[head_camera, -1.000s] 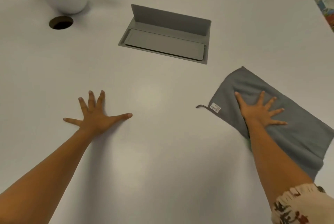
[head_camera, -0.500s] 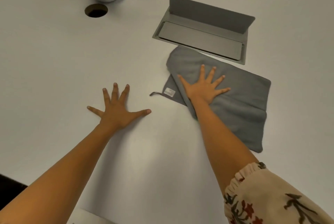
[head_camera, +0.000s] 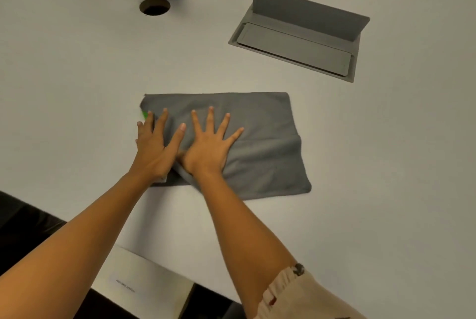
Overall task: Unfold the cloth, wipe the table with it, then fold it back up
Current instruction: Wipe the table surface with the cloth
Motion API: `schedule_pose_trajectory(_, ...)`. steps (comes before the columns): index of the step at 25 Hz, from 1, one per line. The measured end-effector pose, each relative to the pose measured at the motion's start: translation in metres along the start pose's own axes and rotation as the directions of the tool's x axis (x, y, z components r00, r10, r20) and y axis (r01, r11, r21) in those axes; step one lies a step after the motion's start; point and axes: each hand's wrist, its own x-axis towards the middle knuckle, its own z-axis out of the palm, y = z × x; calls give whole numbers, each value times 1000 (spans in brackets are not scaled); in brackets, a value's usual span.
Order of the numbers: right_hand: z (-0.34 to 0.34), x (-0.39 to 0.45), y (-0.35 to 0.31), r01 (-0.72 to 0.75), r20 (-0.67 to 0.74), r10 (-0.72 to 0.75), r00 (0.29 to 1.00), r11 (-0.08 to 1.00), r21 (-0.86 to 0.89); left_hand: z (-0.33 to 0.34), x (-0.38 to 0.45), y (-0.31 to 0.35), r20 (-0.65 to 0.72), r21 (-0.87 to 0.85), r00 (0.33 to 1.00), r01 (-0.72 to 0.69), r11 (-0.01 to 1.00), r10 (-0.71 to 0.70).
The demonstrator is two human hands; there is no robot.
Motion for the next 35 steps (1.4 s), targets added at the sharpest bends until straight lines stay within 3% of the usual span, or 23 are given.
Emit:
schedule_pose_trajectory(4,9,-64,4,68,25,-68,997,998,19,5,-37,-5,-19,83,1000,10,996,-9)
schedule_pose_trajectory(9,6,-129,48,-4,-7,5,1000,995,96,21,-78,13,17,126,998,64,990,-67)
schedule_pose_trajectory(16,-11,-176,162,-233,-77,250,965,955,183,80,-115,69,194,278,979,1,960,-57)
schedule_pose_trajectory(22,-31,-202,280,-479,-102,506,857,853,207,140,-129,136,312,329,950,-114,937,6)
schedule_pose_trajectory(25,-36,-204,308,-553,-110,582,806,806,212,160,-133,156,346,356,938,-145,923,14)
schedule_pose_trajectory(30,-42,-166,297,-604,-79,625,777,774,189,166,-125,154,214,307,968,-195,932,132)
schedule_pose_trajectory(35,-45,-98,254,-509,-79,527,846,843,172,141,-103,129,33,306,980,-197,932,196)
